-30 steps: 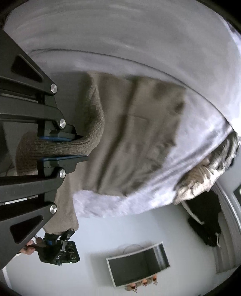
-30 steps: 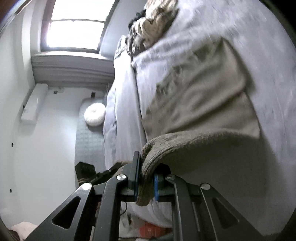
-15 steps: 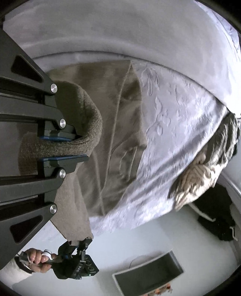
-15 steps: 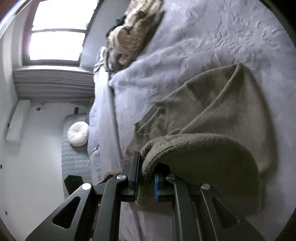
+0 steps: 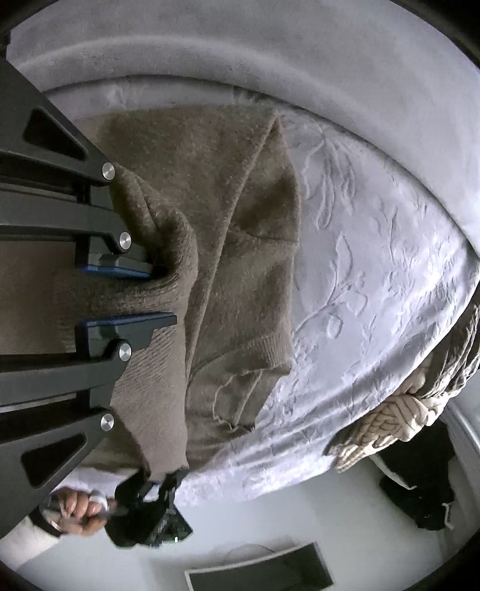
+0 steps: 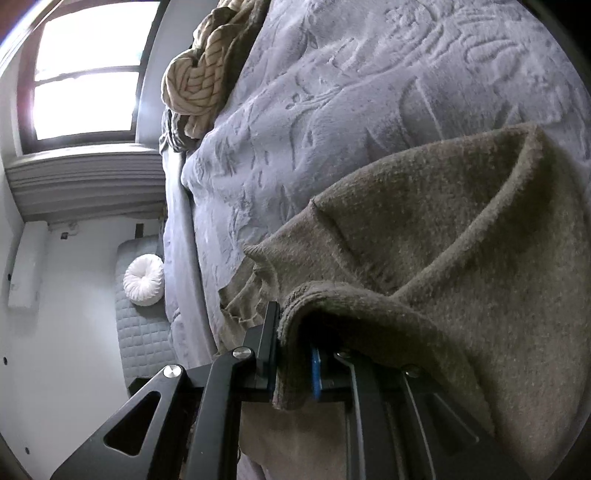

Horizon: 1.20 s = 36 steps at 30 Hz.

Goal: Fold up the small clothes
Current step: 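Lift the hem with both grippers and fold it toward the collar, then open both grippers and release the hem onto the sweater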

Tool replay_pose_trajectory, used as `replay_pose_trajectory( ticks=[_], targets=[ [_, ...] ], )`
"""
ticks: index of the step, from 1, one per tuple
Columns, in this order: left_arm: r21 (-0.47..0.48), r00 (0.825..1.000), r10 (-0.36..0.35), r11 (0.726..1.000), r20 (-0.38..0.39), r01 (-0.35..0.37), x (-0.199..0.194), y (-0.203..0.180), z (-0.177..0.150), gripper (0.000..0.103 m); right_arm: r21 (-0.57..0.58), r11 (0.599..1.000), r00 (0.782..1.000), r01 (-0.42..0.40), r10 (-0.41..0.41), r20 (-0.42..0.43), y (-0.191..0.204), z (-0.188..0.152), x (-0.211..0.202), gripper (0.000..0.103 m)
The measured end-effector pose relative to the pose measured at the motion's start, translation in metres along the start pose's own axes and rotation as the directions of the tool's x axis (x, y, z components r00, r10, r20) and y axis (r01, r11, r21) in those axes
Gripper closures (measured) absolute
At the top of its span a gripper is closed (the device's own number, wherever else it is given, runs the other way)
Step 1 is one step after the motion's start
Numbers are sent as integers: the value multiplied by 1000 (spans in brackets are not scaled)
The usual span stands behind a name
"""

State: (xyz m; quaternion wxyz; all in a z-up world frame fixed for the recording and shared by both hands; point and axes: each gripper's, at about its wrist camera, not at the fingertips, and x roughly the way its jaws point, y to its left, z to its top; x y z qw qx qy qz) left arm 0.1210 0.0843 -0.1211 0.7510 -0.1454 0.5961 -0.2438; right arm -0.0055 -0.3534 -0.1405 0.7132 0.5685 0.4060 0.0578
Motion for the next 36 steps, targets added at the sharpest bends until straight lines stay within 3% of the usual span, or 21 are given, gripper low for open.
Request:
replay_pose_trajectory(
  ticks=[2,4,5,6,10,12,13,16,18,22,24,27,30,32,35,36],
  targets=[
    [29,1000,18,999,13,-18,-11,-7,-4,85,-10,1000,1000,7,-7,0,6,1,-2,79],
    [67,997,69,995,27,-70,-20,-15,-9,85,-32,999,1000,15,-15,10,13,1,-8,67],
    [99,993,109,989,43,-113,-26,-21,-11,85,-44,999,1000,20,-19,21,17,1,-12,47],
    [118,990,129,984,58,-135,-30,-23,-12,85,-60,998,999,26,-24,36,21,1,-17,35],
    [173,970,199,960,138,-221,-46,-30,-15,85,-121,990,995,78,-70,66,37,-3,-32,35],
    [200,967,216,950,136,-240,-44,-30,-17,47,-146,981,991,125,-115,74,42,-7,-34,35],
    [200,964,225,947,144,-251,-43,-30,-19,20,-166,974,987,154,-143,76,44,-10,-34,36],
    [216,956,239,938,170,-273,-42,-32,-25,19,-253,942,975,222,-211,72,54,-19,-27,54],
    [226,967,220,943,128,-244,-32,-32,-28,19,-305,914,963,268,-263,59,58,-22,-17,73],
    [302,994,103,950,-40,-86,-7,-44,-36,19,-343,889,951,302,-304,50,63,-21,1,75],
    [336,990,53,942,-134,-5,9,-52,-46,19,-349,888,951,300,-305,42,62,-21,7,75],
    [378,982,58,926,-179,14,27,-61,-54,19,-367,871,941,326,-336,39,60,-21,17,75],
    [392,990,91,919,-104,-44,34,-65,-41,19,-352,858,925,373,-375,66,54,-15,20,75],
    [353,991,134,927,4,-126,32,-60,-19,19,-324,860,918,394,-386,90,51,-8,16,75],
    [266,978,188,942,93,-206,29,-44,8,19,-278,868,912,411,-393,120,46,2,8,75],
    [227,962,235,938,140,-263,25,-36,18,19,-271,868,909,417,-396,130,47,4,5,75]
  ],
)
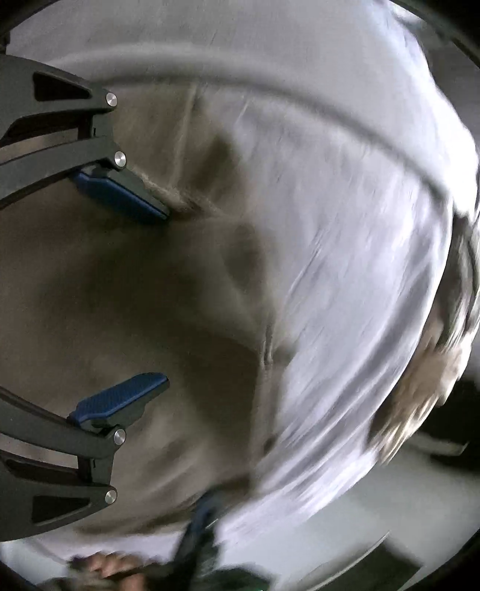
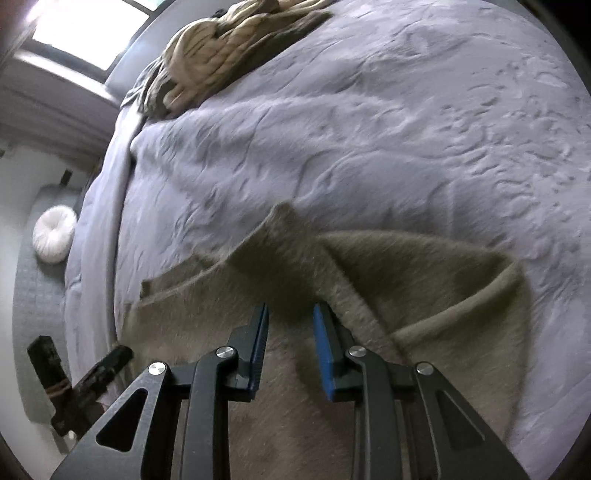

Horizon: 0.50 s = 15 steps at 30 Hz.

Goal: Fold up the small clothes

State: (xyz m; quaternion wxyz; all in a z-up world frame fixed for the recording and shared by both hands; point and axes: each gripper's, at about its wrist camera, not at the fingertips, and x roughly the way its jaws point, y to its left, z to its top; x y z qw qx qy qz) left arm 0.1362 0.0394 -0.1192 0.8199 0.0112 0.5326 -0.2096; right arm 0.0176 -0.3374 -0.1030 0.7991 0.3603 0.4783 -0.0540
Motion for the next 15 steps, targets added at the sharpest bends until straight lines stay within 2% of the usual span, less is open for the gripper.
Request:
replay_pose_trajectory(
  ticks=[3,6,8,11,13,14,15],
  targets=[
    [-62,994,97,994,40,-94,-5,24,15,19,-37,999,999,34,-33,37,6,2,-12,75],
    [-111,990,126,987,57,-120,-11,43,22,19,-95,994,997,61,-57,46,15,1,-13,75],
    [-105,986,159,982,44,-154,-7,46,19,19,-118,988,995,99,-96,34,18,1,-3,75],
    [-72,962,272,960,-12,-272,12,51,10,19,-103,983,988,154,-154,12,7,0,8,75],
    [-93,968,249,964,-21,-250,10,55,3,19,-42,990,990,136,-135,35,-2,-2,-2,75],
    [-101,970,241,965,-21,-242,6,58,0,19,-28,988,988,151,-149,49,-4,-4,-7,71],
    [-103,973,230,967,-22,-231,1,62,-3,19,-14,986,984,164,-163,65,-6,-6,-15,58]
  ],
)
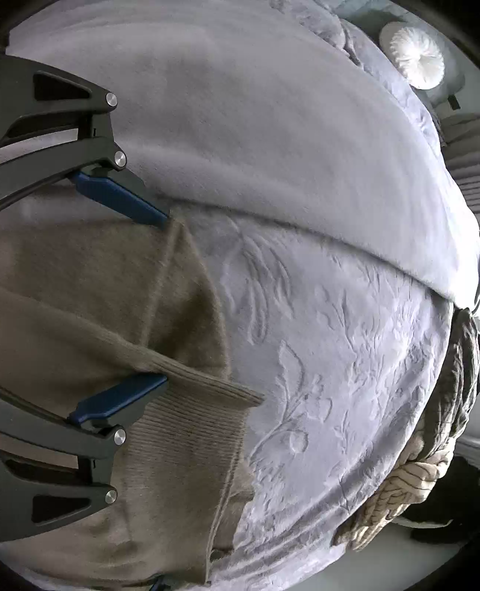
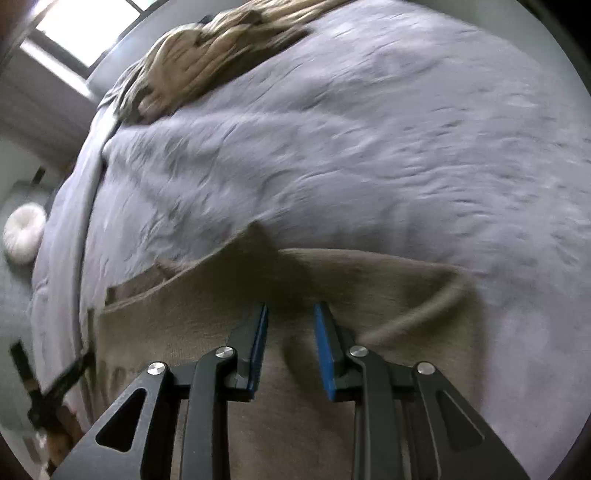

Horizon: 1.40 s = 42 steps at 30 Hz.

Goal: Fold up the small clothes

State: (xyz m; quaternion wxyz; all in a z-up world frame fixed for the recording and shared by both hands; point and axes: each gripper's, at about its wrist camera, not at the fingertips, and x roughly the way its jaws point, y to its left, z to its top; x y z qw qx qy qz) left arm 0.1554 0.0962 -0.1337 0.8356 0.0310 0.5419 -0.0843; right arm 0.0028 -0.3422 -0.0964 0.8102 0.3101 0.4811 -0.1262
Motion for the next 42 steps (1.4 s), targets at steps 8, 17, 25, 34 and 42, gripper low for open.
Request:
replay_pose_trajectory(
  ticks=[8,17,25,34,42],
  targets=[
    [-42,982,-158,987,-106,154,-39,30,-53,19,121,970,972,-212,222,-81,-27,-68,-53,48],
    [-166,934,-271,957,-234,236,-49,45,-122,19,410,878,909,-247,356,-215,-66,-192,-62,46],
    [-184,895,-361,929,-262,321,-43,36,-131,64,606,749,944,-267,330,7,-100,-192,-55,56],
    [-77,900,-369,929,-232,362,-63,31,-131,94,352,930,980,-105,158,-124,-72,-165,-67,95],
    [-83,903,-352,936,-248,342,-48,39,-155,94,339,938,972,-68,138,-189,-88,-164,-48,94]
  ],
)
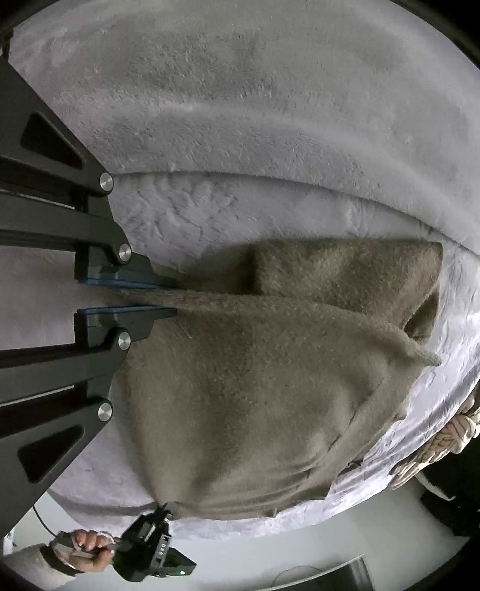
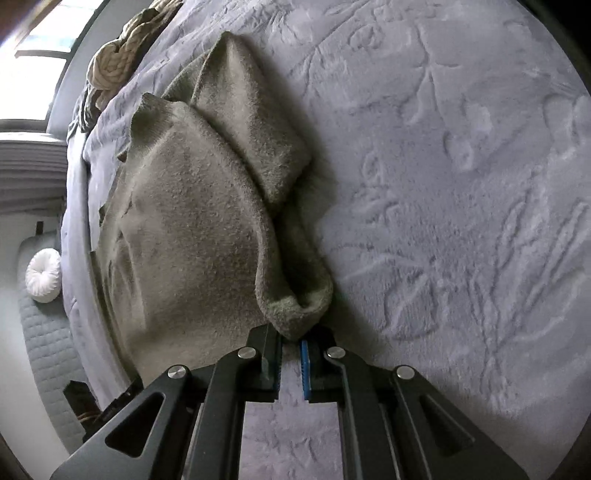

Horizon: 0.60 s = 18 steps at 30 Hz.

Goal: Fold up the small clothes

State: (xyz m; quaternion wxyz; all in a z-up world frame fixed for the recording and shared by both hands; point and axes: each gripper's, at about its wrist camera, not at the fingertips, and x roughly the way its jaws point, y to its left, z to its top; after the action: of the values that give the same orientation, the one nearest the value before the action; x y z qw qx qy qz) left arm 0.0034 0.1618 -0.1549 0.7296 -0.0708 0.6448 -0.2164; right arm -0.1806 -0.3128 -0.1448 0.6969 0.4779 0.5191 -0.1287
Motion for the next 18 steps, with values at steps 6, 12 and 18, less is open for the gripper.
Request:
replay_pose_trajectory(
  ticks=[6,12,18],
  targets=[
    [40,998,67,997,3,-67,-27,-2,-6,94,-78,997,1000,7,-8,-18,21,-20,-28,94],
    [65,990,66,995,121,-74,-53,-20,22,94,-258,966,997,34,-15,74,72,-14,-38,94],
    [91,977,110,988,182,-128,-23,-50,70,94,-303,946,991,117,-92,96,88,19,-4,94]
  ],
)
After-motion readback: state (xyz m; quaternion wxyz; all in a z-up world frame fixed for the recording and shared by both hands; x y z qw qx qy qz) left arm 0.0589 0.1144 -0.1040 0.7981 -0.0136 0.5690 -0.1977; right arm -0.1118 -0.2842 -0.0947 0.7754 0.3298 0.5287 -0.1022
